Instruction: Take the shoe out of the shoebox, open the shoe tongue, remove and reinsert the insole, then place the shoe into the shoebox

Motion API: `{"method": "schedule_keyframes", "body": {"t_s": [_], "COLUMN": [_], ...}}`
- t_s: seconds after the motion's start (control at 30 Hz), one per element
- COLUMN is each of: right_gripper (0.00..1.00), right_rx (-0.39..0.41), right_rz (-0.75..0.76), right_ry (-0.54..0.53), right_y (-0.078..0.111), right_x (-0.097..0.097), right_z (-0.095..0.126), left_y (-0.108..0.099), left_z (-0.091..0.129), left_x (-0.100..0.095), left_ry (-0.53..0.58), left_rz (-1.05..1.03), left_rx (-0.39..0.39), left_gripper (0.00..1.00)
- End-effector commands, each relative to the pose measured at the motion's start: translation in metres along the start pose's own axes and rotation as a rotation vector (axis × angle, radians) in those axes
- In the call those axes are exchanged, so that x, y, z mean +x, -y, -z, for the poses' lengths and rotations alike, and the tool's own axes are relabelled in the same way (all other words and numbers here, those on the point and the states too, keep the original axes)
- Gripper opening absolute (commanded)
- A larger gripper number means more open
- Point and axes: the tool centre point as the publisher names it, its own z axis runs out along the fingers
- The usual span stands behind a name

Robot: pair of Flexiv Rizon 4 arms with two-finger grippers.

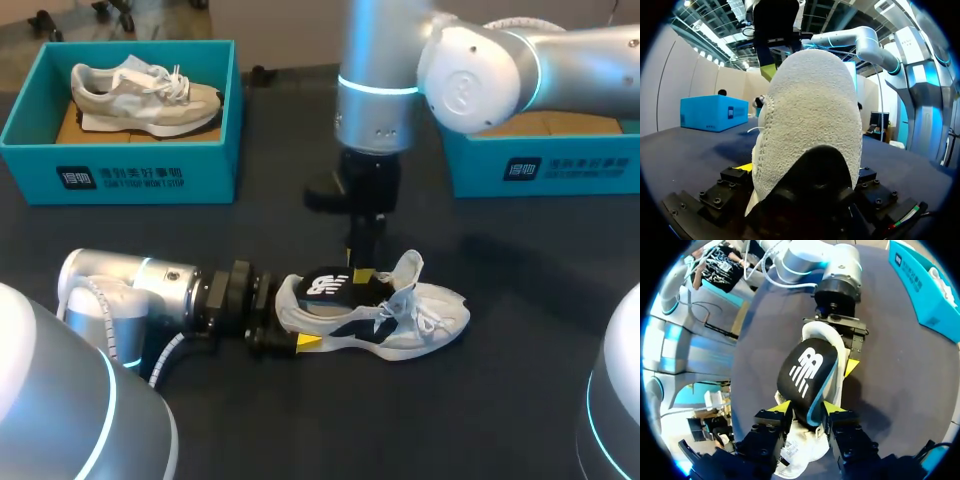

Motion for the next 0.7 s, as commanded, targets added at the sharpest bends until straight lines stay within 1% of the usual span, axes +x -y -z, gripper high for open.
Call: {"method": "schedule_keyframes", "body": {"t_s": [0.03,0.17,0.3,0.33,0.43,0.47,0.53,0.57,0.6,0.63,0.67,0.7], "right_gripper": [0.36,0.38,0.36,0.35,0.27,0.27,0.36,0.45,0.62,0.86,1.00,1.00], "right_rx": [0.027,0.031,0.037,0.036,0.035,0.036,0.037,0.034,0.018,0.014,0.015,0.012], "right_rz": [0.009,0.028,0.025,0.024,0.015,0.012,0.003,-0.003,-0.007,-0.008,-0.010,-0.012], "right_ry": [-0.021,-0.050,-0.074,-0.076,-0.078,-0.077,-0.071,-0.065,-0.063,-0.060,-0.057,-0.051], "right_y": [-0.005,-0.006,-0.005,-0.004,-0.002,-0.002,0.000,0.001,0.003,0.004,0.004,0.004], "right_x": [-0.003,0.000,0.003,0.004,0.005,0.005,0.005,0.003,0.001,0.000,0.000,-0.001], "right_z": [0.000,0.000,-0.003,-0.003,-0.002,-0.002,-0.002,-0.002,-0.002,-0.002,-0.001,0.000], "left_y": [-0.001,-0.001,-0.001,-0.001,-0.001,-0.001,-0.001,-0.001,-0.001,-0.001,-0.001,-0.001], "left_z": [0.000,0.000,0.000,0.000,0.000,0.000,0.000,0.000,0.000,0.000,0.000,0.000], "left_x": [0.000,0.000,0.000,0.000,0.000,0.000,0.000,0.000,0.000,0.000,0.000,0.000], "left_ry": [0.002,0.002,0.002,0.002,0.002,0.002,0.002,0.002,0.002,0.002,0.002,0.002], "left_rz": [0.000,0.000,0.000,0.000,0.000,0.000,0.000,0.000,0.000,0.000,0.000,0.000], "left_rx": [0.001,0.001,0.001,0.001,0.001,0.001,0.001,0.001,0.001,0.001,0.001,0.001], "left_gripper": [0.00,0.00,0.00,0.00,0.00,0.00,0.00,0.00,0.00,0.00,0.00,0.00]}}
